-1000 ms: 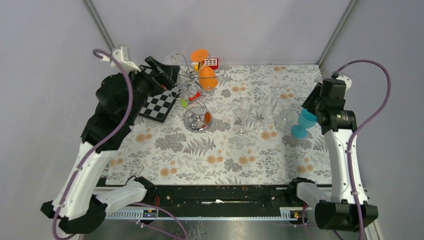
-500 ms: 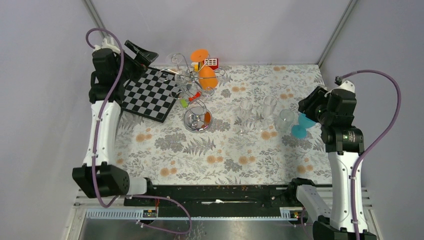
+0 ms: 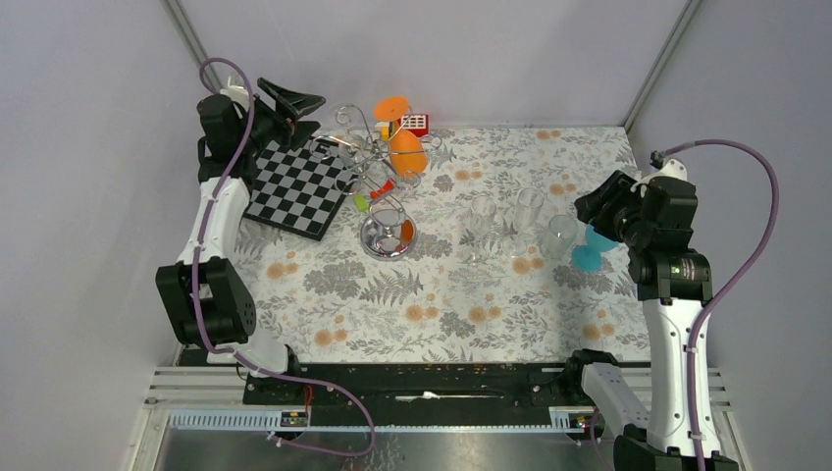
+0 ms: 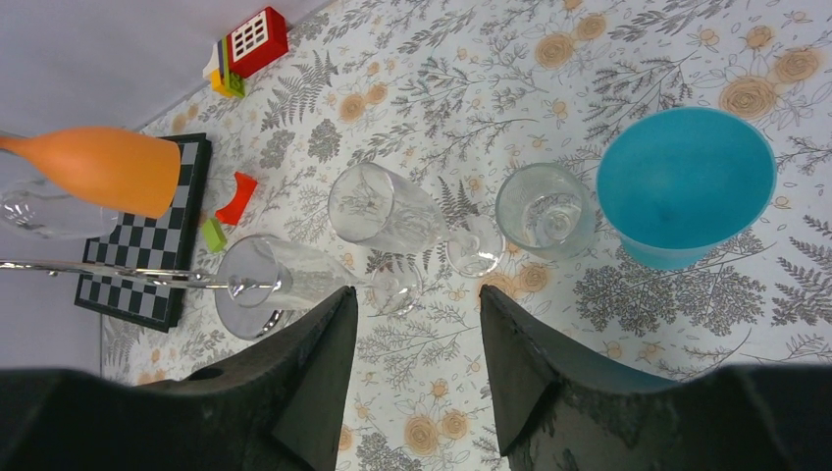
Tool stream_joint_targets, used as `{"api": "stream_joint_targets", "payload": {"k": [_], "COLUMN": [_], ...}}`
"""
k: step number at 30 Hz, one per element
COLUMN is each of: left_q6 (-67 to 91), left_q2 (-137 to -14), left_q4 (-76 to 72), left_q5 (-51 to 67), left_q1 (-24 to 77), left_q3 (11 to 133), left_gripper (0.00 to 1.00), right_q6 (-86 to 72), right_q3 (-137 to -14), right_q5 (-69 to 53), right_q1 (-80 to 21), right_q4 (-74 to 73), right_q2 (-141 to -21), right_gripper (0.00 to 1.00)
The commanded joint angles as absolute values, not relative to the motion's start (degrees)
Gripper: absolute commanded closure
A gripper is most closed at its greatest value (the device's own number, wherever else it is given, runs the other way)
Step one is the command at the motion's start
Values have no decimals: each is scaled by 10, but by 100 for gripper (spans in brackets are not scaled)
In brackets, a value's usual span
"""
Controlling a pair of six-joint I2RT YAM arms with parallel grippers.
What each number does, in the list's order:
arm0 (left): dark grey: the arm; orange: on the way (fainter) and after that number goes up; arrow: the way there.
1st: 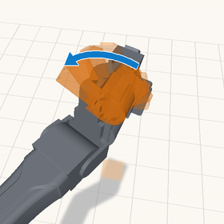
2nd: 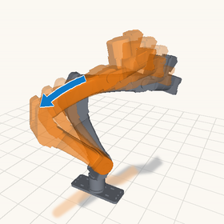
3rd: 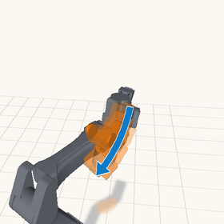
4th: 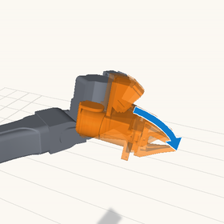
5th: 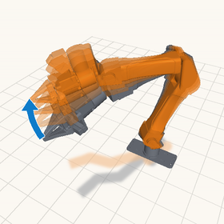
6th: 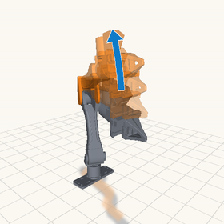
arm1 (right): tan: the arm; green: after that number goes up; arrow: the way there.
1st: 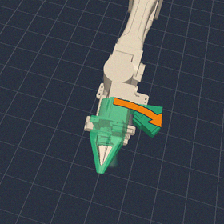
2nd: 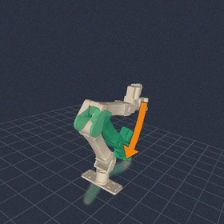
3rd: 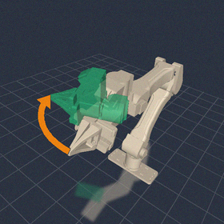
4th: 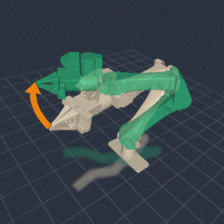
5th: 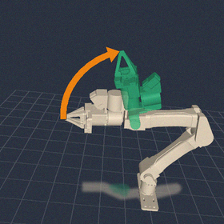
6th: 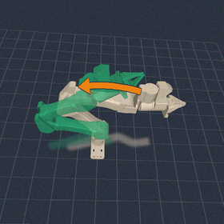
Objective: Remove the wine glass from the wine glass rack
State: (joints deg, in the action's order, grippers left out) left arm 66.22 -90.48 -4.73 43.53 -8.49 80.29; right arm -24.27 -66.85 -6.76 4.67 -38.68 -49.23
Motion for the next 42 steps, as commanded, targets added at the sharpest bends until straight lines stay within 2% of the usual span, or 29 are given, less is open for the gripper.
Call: {"api": "stream_joint_targets", "payload": {"k": [1, 10, 15, 18, 22, 27, 30, 42], "left_q6": [721, 653, 659, 664, 660, 650, 650, 711], "left_q2": [-910, -912, -912, -904, -903, -904, -901, -841], "left_q4": [-182, -95, -101, -107, -103, -87, -85, -175], "left_q5": [500, 486, 501, 506, 506, 497, 492, 449], "left_q1": [-80, -70, -62, -59, -58, -55, -53, -54], "left_q3": [799, 805, 810, 810, 814, 823, 823, 796], "left_gripper": [28, 34, 52, 57, 70, 91, 100, 100], "right_q6": [-249, -252, -252, -248, -246, -244, -241, -241], "right_q3": [-667, -662, -659, -660, -663, -665, -667, -666], "right_q5": [-91, -93, -92, -89, -85, -87, -82, -81], "right_q1": [49, 49, 49, 49, 49, 49, 49, 49], "right_q4": [-364, -361, -362, -365, -371, -375, -381, -383], "right_q2": [-488, -475, -470, -463, -453, -447, -447, -443], "right_gripper": [44, 44, 44, 44, 45, 45, 46, 46]}}
